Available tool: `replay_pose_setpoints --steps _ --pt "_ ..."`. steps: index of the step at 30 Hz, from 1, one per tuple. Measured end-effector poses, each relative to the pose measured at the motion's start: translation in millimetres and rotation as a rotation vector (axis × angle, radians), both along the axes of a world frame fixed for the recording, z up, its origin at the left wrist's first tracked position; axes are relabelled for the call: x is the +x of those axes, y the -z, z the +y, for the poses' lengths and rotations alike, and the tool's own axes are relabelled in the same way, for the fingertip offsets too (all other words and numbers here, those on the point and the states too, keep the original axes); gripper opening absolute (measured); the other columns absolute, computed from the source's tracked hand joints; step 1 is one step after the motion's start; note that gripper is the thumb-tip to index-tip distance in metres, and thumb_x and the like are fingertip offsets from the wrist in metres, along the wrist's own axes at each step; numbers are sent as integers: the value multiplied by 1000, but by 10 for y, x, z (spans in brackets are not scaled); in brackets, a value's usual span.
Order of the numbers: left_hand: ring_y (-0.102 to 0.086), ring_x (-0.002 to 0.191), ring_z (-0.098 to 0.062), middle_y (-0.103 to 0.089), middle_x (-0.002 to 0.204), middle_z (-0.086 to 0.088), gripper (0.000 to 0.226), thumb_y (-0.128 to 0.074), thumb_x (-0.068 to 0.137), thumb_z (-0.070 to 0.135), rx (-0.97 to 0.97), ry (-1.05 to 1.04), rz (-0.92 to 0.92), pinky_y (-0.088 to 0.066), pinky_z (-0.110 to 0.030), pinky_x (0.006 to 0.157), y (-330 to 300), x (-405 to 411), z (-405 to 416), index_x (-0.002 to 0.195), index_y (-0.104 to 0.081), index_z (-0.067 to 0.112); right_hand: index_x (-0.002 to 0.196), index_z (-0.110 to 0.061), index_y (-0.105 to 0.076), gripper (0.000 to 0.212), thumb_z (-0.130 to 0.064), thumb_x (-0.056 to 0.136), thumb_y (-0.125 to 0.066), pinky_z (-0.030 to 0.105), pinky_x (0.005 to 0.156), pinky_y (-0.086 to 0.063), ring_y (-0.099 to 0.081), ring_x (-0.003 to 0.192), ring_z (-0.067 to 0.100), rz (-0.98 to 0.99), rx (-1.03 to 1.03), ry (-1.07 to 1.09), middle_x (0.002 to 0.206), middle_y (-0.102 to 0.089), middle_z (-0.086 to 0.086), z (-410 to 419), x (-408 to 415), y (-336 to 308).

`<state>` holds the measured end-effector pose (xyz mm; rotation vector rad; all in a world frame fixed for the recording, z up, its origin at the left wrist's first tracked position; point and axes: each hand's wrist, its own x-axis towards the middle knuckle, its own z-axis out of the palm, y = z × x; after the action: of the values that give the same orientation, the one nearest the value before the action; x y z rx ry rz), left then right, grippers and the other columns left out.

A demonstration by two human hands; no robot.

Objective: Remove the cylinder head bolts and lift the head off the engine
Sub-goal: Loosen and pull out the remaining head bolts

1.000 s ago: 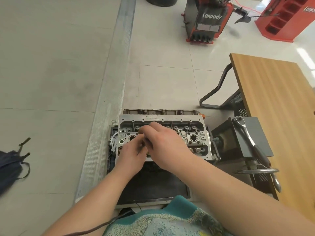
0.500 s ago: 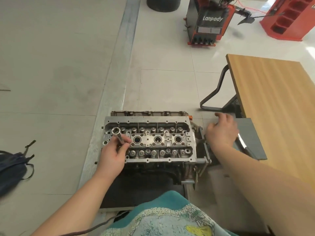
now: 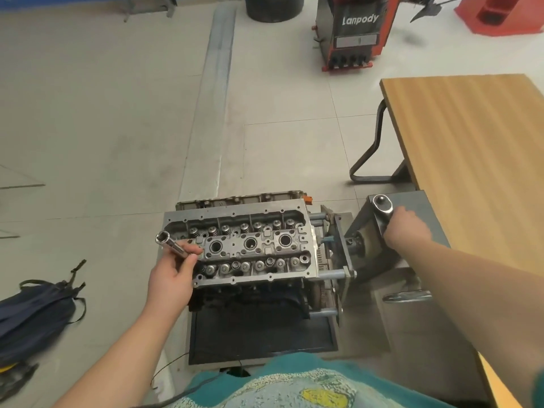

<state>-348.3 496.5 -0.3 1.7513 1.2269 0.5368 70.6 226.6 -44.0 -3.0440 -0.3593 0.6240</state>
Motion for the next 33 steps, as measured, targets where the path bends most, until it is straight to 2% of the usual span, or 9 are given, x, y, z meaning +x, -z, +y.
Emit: replay_pose_setpoints --steps 4,9,12,16,19,22,26,29,33 --pt "-61 113 11 -72 109 31 28 -62 105 15 -2 -49 16 -43 -30 98 -16 35 -42 102 -67 43 89 -10 -64 9 -14 81 -64 30 55 -49 -65 71 26 114 57 -92 81 -66 9 128 -51 -162" --pt "-57 106 15 -66 105 42 32 -61 105 16 14 -57 70 -43 -31 93 -50 66 -73 99 -64 48 104 -16 -63 16 -8 91 -59 28 49 -50 -62 66 19 396 421 -155 87 -67 9 741 -580 -599" --pt "-61 104 6 -71 103 34 29 -61 105 18 14 -52 75 -45 -35 93 -62 64 -73 101 -63 47 120 -20 -58 36 -26 86 -65 23 43 -43 -52 51 12 693 652 -176 77 -63 3 1112 -1107 -1035" --pt "-63 103 2 -73 105 18 28 -63 105 17 3 -9 54 -47 -34 90 -72 40 -69 97 -62 44 113 -31 -58 38 -65 96 -59 30 46 -48 -56 47 18 799 827 -334 74 -73 6 1478 -1752 -1514" --pt "-62 98 9 -72 103 17 22 -64 105 20 -20 46 44 -46 -27 84 -88 12 -29 95 -64 39 100 -19 -65 48 -66 99 -53 35 59 -57 -62 55 20 916 837 -416 72 -71 6 1675 -2108 -1775" --pt "-61 91 14 -71 97 19 18 -63 105 26 -44 99 63 -44 -20 75 -106 -22 13 95 -62 41 101 -17 -67 52 -67 97 -54 30 53 -46 -50 55 15 1010 829 -397 70 -61 -1 1802 -2379 -1916" --pt "-59 91 15 -69 92 22 14 -60 106 33 -47 179 82 -43 -21 71 -117 -41 86 97 -58 44 107 -14 -73 65 -75 90 -57 30 49 -29 -37 50 15 992 707 -369 71 -55 4 1902 -2542 -2027" --pt "-60 89 14 -67 94 30 14 -59 106 38 -52 252 84 -46 -23 71 -123 -47 152 98 -55 49 92 -21 -75 60 -79 87 -59 31 49 -29 -36 49 15 939 625 -354 69 -57 3 1952 -2578 -2077" --pt "-64 87 6 -69 93 20 16 -58 106 40 -43 333 82 -48 -22 75 -89 -81 231 99 -52 53 78 -28 -73 54 -80 86 -60 29 48 -28 -35 45 15 861 592 -294 66 -60 3 2010 -2647 -2093"
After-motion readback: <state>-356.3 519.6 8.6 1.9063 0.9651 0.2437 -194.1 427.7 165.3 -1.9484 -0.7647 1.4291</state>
